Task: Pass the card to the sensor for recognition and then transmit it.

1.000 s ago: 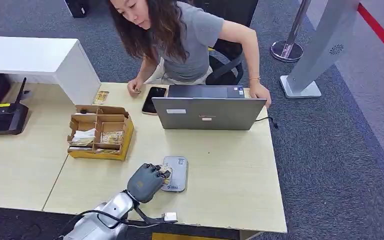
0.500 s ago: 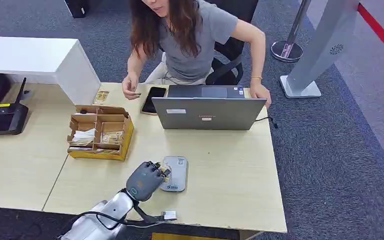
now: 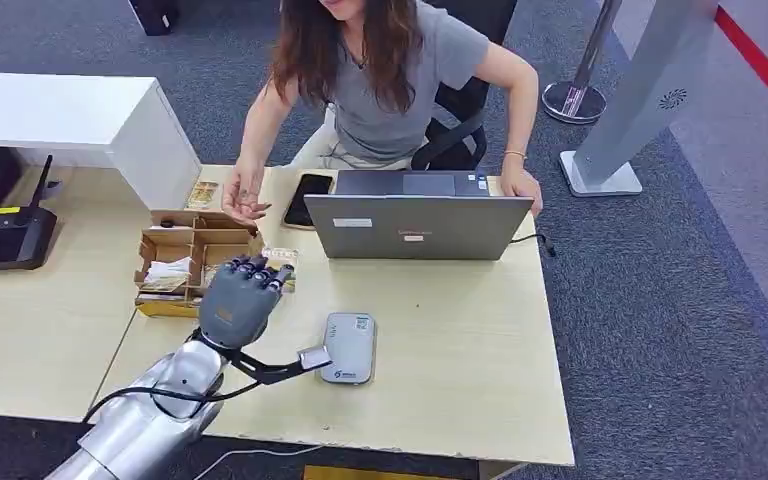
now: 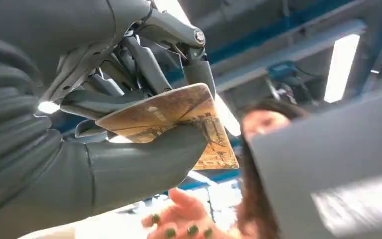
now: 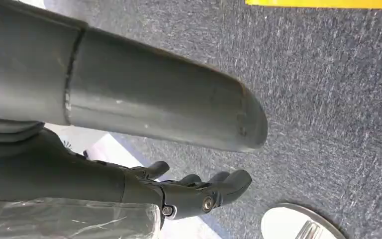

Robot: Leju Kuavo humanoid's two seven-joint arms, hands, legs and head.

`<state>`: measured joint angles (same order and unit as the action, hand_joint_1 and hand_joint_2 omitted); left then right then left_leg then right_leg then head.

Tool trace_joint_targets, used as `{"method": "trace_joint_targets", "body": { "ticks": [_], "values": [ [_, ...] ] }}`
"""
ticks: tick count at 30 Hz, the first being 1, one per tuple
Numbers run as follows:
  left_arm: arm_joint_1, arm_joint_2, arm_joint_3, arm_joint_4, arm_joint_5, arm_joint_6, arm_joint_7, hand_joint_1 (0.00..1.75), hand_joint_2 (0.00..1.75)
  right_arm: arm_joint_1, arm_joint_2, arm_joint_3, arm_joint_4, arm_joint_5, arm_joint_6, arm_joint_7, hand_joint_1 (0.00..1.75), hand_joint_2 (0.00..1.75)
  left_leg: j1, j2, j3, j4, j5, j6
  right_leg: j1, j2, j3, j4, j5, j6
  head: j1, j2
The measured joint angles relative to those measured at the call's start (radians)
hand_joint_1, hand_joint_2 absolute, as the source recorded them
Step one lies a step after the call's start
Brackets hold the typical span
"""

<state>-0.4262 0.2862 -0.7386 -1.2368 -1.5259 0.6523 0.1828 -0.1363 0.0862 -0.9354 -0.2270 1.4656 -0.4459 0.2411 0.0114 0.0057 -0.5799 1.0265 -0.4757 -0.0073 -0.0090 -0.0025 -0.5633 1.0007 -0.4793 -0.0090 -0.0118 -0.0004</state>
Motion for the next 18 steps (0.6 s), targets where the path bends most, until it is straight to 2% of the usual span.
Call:
{"method": "trace_joint_targets", "body": {
  "ticks": [4,9,17,18],
  "values": [
    [-0.053,0.062,-0.054,-0.041,0.000,0.000,0.084,1.75,1.75,0.003,0.001,0.002,0.000,-0.006,-0.002,0.000,0.00,0.00,0.000,0.000,0.000,0.000,0.000,0.000,0.000,0.000,0.000,0.000,0.000,0.000,0.000,0.000],
    [-0.088,0.112,-0.111,-0.083,0.000,0.000,0.167,1.75,1.75,0.006,0.001,0.003,0.000,-0.010,-0.006,0.000,0.00,0.00,0.000,0.000,0.000,0.000,0.000,0.000,0.000,0.000,0.000,0.000,0.000,0.000,0.000,0.000],
    [-0.102,0.151,-0.143,-0.115,0.000,0.000,0.186,1.75,1.75,0.013,0.001,0.003,0.000,-0.019,-0.006,0.000,0.00,0.00,0.000,0.000,0.000,0.000,0.000,0.000,0.000,0.000,0.000,0.000,0.000,0.000,0.000,0.000],
    [-0.104,0.157,-0.145,-0.117,0.000,0.000,0.198,1.68,1.75,0.013,0.001,0.003,0.000,-0.020,-0.006,0.000,0.00,0.00,0.000,0.000,0.000,0.000,0.000,0.000,0.000,0.000,0.000,0.000,0.000,0.000,0.000,0.000]
  ]
}}
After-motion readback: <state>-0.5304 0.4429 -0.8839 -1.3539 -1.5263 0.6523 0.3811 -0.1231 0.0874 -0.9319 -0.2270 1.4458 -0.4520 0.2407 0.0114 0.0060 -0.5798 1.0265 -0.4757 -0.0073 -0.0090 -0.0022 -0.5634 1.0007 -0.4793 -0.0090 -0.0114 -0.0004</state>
